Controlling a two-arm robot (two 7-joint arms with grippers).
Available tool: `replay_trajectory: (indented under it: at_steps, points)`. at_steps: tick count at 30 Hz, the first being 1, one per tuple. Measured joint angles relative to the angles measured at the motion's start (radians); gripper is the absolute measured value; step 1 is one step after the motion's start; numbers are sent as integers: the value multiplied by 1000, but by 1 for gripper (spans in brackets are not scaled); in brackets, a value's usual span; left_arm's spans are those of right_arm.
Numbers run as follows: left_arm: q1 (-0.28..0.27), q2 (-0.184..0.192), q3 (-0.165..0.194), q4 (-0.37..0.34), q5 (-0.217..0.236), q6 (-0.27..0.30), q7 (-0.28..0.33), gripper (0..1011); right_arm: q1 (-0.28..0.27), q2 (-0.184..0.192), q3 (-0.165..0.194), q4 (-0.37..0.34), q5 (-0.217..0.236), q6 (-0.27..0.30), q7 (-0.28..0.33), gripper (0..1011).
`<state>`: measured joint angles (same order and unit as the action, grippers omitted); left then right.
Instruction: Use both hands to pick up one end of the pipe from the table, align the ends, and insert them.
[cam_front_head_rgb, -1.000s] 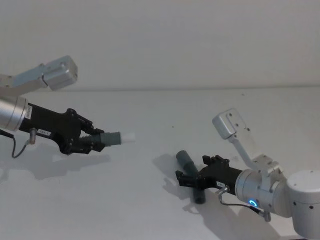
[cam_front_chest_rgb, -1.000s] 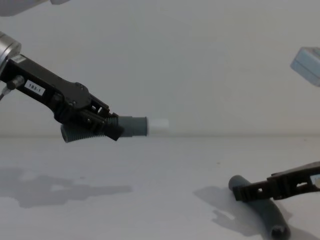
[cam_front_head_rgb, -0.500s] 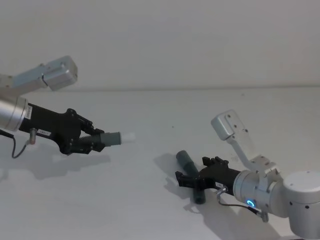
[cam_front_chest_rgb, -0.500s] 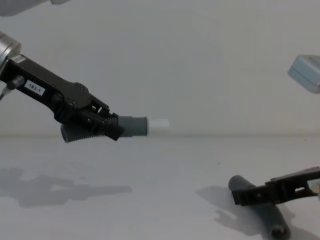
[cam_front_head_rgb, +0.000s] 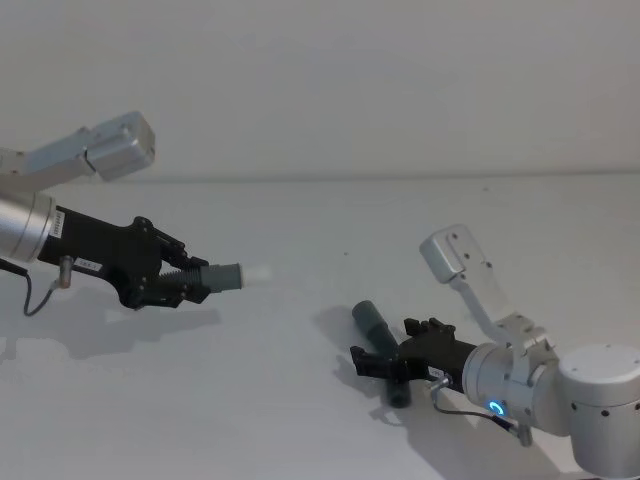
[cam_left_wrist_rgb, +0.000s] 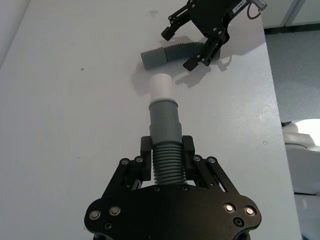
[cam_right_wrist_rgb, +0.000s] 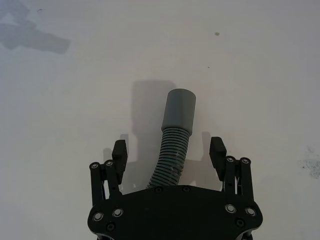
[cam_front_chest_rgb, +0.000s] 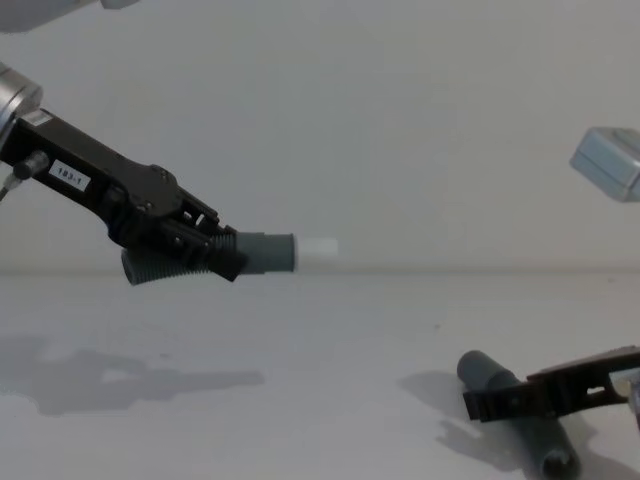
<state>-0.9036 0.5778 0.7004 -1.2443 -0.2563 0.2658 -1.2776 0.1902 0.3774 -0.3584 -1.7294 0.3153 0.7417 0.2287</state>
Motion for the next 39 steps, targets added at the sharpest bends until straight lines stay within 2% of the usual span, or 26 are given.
replay_trajectory:
  at_steps: [22,25,28,32,39]
  points:
    - [0,0,0,0,0,0,0,323,14,-16,5,25,-17,12,7,1003]
    - [0,0,0,0,0,0,0,325,16,-17,5,27,-20,15,10,951]
    - [0,0,0,0,0,0,0,325,17,-17,5,29,-24,16,13,833]
    - [0,0,0,0,0,0,0,323,18,-16,5,29,-27,20,17,757]
    - [0,0,0,0,0,0,0,325,18,-19,8,29,-30,27,19,522]
